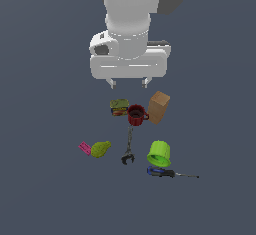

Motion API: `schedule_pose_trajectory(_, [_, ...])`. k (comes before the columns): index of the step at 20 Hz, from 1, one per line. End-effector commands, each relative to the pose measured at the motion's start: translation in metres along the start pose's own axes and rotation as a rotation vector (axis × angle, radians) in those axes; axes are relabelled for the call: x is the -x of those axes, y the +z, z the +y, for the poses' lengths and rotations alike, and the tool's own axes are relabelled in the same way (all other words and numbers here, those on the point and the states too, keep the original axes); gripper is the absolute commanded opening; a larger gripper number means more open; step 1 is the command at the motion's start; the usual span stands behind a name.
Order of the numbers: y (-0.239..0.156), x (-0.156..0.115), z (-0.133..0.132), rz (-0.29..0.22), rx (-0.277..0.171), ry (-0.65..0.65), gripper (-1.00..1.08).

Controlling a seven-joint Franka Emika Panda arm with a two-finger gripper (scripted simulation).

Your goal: Pick up a designated object from a clutter of objects.

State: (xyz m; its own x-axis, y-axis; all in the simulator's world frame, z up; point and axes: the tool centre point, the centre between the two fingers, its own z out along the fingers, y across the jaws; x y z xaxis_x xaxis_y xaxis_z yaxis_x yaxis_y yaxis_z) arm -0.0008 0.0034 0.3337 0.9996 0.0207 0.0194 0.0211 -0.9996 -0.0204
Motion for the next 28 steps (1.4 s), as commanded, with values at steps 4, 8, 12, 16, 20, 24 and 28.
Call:
schedule_pose_trajectory(4, [0.000, 0.000, 0.000, -0.002, 0.005, -0.006, 1.00])
schedule_pose_trajectory(8, [-0.001, -0.001, -0.002, -0.008, 0.023, -0.024, 1.00])
schedule_pose_trajectory(12, [-0.003, 0.000, -0.003, -0.009, 0.028, -0.025, 1.00])
schedule_pose_trajectory(16, [-0.001, -0.002, -0.001, -0.009, 0.026, -0.032, 1.00])
schedule_pose_trajectory(20, [0.005, -0.006, 0.003, -0.010, 0.025, -0.056, 1.00])
schedule_pose_trajectory(24, [0.015, -0.013, 0.011, -0.010, 0.023, -0.094, 1.00])
schedule_pose_trajectory(28, [0.028, -0.022, 0.022, -0.012, 0.020, -0.147, 1.00])
